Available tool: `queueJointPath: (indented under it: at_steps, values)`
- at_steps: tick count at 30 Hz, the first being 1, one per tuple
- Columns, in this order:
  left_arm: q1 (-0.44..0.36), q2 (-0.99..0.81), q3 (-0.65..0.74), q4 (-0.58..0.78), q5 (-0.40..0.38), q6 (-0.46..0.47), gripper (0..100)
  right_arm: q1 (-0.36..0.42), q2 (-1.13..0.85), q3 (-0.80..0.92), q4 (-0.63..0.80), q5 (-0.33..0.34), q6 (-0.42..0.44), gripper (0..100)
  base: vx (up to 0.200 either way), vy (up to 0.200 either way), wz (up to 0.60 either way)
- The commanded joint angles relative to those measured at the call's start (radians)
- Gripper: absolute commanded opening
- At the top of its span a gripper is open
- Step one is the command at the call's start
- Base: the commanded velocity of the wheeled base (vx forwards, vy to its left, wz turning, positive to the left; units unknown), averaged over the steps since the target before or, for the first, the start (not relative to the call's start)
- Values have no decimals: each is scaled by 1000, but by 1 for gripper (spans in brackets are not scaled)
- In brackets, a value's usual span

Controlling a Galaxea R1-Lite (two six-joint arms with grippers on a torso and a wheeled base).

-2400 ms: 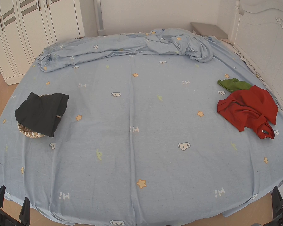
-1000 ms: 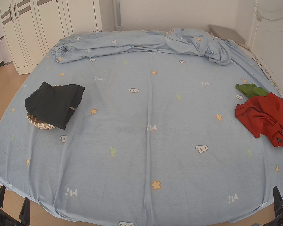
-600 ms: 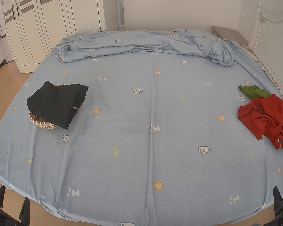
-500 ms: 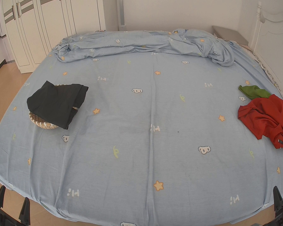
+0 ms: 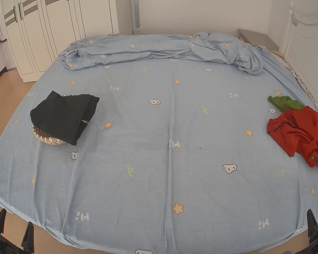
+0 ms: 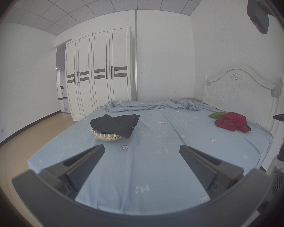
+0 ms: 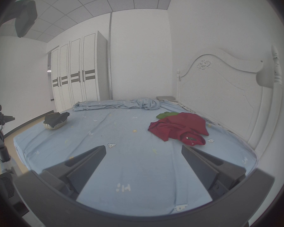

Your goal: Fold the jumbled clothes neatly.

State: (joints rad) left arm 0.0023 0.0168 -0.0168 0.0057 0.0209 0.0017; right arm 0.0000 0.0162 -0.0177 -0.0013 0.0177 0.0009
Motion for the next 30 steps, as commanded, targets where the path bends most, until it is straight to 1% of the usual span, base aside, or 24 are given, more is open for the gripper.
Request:
queueJointPath:
  at_steps: [1, 4, 30]
  values:
    - [1, -17, 17, 0, 1, 0, 100, 0, -15, 18, 0, 1, -1, 100, 0, 0, 0]
    - [1, -17, 17, 0, 1, 0, 100, 0, -15, 18, 0, 1, -1, 100, 0, 0, -600]
    - [1, -17, 17, 0, 1, 0, 100, 0, -15, 18, 0, 1, 1, 100, 0, 0, 0]
